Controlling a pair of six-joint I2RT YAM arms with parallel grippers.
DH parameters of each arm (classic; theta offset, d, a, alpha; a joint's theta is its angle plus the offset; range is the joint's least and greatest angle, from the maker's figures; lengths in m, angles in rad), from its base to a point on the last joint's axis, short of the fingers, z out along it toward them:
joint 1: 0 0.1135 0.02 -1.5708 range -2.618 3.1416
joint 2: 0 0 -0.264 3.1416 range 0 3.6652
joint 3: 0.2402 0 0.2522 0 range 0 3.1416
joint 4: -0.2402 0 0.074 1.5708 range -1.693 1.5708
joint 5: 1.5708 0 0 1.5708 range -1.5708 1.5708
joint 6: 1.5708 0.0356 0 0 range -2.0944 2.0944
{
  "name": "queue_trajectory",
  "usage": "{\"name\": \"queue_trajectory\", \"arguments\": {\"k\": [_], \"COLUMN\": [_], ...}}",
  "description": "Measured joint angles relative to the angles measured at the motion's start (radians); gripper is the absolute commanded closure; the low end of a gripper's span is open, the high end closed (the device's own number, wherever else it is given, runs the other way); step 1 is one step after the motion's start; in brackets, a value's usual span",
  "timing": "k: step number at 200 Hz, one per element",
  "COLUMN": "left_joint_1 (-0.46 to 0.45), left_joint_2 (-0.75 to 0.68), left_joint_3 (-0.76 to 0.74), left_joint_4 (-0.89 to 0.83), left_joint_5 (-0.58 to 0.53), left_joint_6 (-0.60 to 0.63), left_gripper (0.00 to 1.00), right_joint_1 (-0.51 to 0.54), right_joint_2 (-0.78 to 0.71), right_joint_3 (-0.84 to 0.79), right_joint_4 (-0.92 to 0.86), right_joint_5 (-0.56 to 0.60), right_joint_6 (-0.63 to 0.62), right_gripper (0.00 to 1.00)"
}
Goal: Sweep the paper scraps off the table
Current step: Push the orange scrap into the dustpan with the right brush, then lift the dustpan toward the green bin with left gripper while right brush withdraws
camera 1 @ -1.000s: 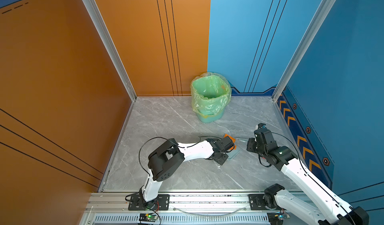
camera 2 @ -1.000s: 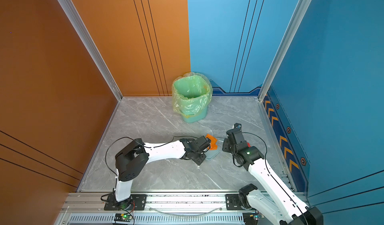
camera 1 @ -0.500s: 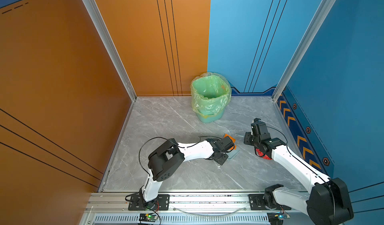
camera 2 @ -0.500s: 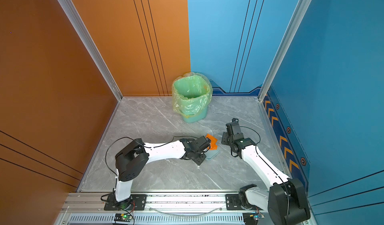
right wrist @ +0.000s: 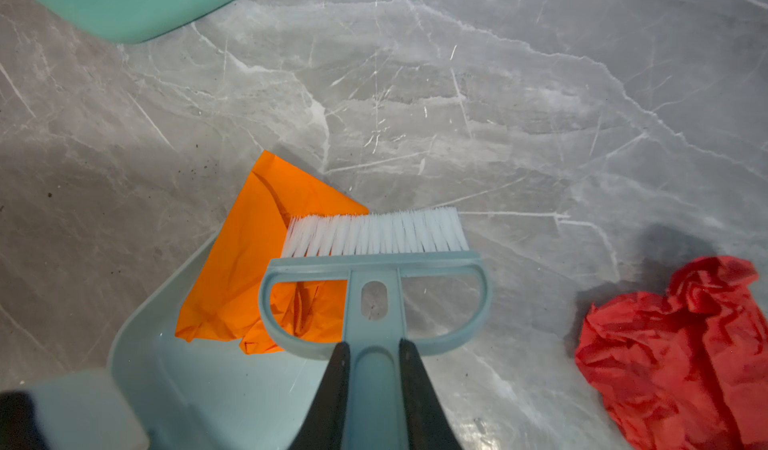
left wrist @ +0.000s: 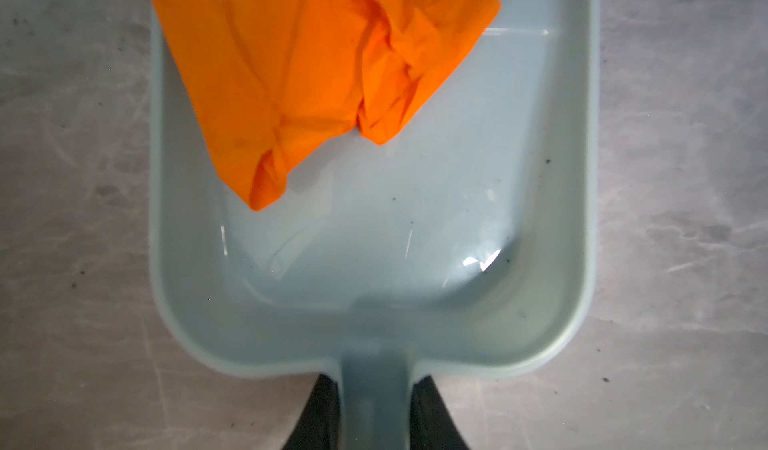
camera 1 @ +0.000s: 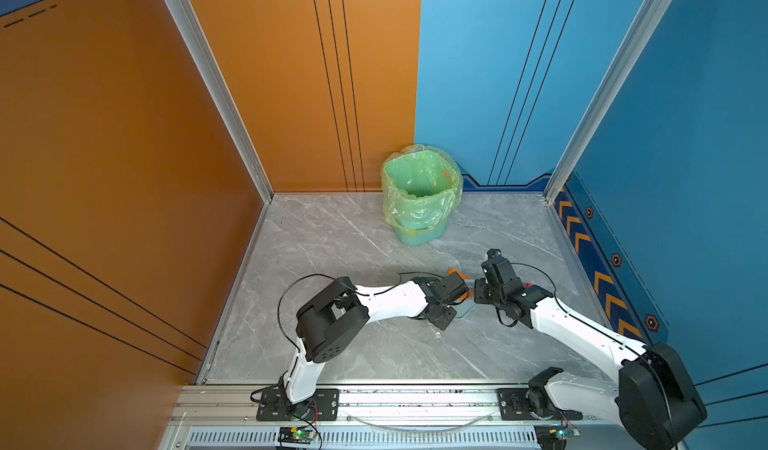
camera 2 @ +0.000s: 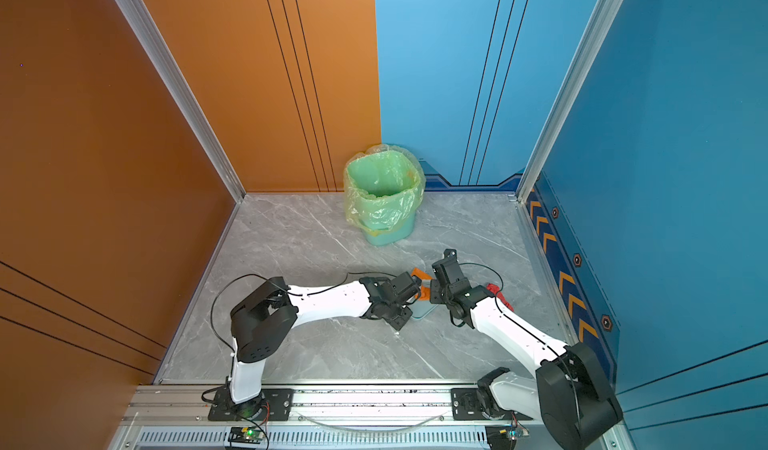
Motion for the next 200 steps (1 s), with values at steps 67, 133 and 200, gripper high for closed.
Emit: {"name": "queue_trajectory", "arguments": {"k": [67,133,200], "left_joint_1": [0.000,0.000,0.000], "left_joint_2": [0.000,0.004,-0.026], "left_joint_3": [0.000,0.005,0.005], "left_joint_4": [0.000,0.001,-0.008], "left_joint_5": [-0.003,-0.003,-0.014], "left_joint_6": [0.000,0.000,0.008], "left_gripper": [1.00,1.00,1.00], "right_joint_1": [0.075,0.072,-0.093], "right_joint_2": [-0.179,-0.338,-0.415], "right_joint_3": [-0.079,-0.117,-0.040], "right_joint_4": [-0.108,-0.150,-0.185], "right_joint_5": [0.018,0.006,-0.020], "right_joint_6": [0.063,0.101,0.115], "right_gripper": [1.00,1.00,1.00]}}
